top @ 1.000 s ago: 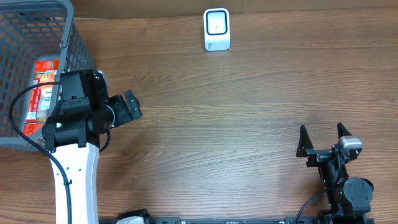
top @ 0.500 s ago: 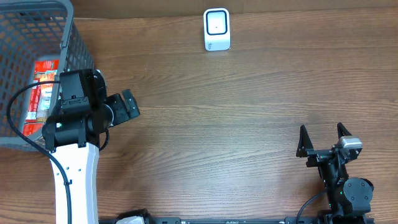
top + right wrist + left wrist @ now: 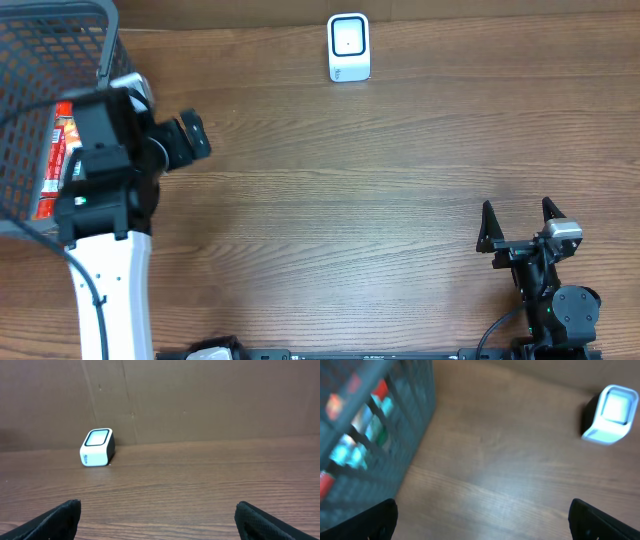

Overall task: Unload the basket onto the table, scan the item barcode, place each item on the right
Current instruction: 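Rotate the left gripper and position it above the basket, then lower the left gripper into the basket onto the green-and-orange snack packet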

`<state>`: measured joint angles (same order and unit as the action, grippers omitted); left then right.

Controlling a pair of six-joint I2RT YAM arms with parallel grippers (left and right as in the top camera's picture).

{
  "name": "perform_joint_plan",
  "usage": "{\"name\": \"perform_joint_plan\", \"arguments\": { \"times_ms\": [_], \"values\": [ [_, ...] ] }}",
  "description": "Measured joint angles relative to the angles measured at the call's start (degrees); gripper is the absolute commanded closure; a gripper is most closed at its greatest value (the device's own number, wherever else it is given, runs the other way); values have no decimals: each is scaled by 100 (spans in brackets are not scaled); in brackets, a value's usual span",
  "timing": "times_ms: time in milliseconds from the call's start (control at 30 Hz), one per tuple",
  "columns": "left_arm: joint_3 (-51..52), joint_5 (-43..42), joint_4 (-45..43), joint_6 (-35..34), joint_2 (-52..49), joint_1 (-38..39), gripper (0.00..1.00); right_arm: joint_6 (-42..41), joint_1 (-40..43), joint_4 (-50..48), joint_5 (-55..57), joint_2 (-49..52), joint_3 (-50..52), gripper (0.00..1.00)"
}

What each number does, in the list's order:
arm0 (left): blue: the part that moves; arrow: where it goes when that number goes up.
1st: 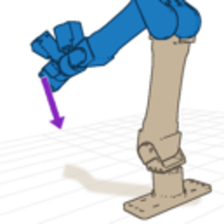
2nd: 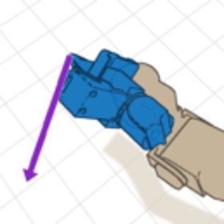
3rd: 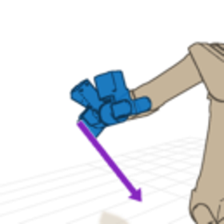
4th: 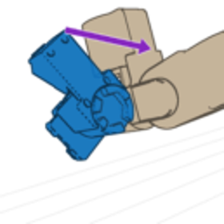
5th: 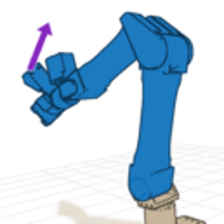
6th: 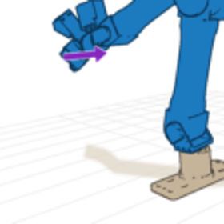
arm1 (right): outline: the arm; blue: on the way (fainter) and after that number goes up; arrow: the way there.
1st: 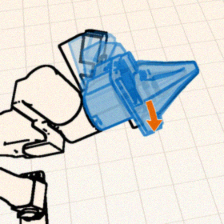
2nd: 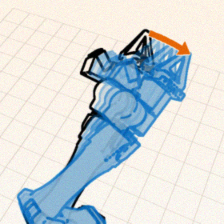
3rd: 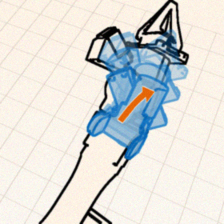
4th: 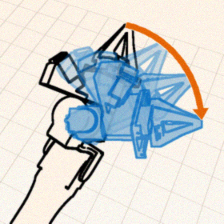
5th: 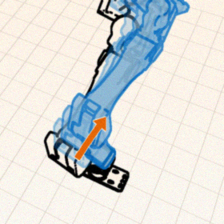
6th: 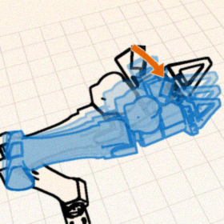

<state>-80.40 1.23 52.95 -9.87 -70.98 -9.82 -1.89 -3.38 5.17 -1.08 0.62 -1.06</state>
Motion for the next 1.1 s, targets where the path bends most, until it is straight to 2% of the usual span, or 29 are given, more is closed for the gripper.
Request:
{"name": "perform_joint_plan", "arguments": {
  "times_ms": [167, 300, 433, 800, 1100],
  "values": [
    [-1729, -15, 699, 260, -319, -188, 0, -2, 2, 0, 0, 2, 0, 0],
    [-3429, -50, 1298, 505, -949, -560, 0, 0, 2, -2, 0, 2, 0, 0],
    [-4520, -109, 1390, 785, -1681, -1161, 0, 0, 0, -2, 2, 0, 0, 0],
    [-4743, -339, 1856, 1467, -3338, -2529, 0, 0, 2, -2, 2, 0, 0, 0],
    [-4743, -1200, 1882, 2087, -3683, -3058, 0, 0, 2, -2, 0, 0, 0, 0]
  ]
}}
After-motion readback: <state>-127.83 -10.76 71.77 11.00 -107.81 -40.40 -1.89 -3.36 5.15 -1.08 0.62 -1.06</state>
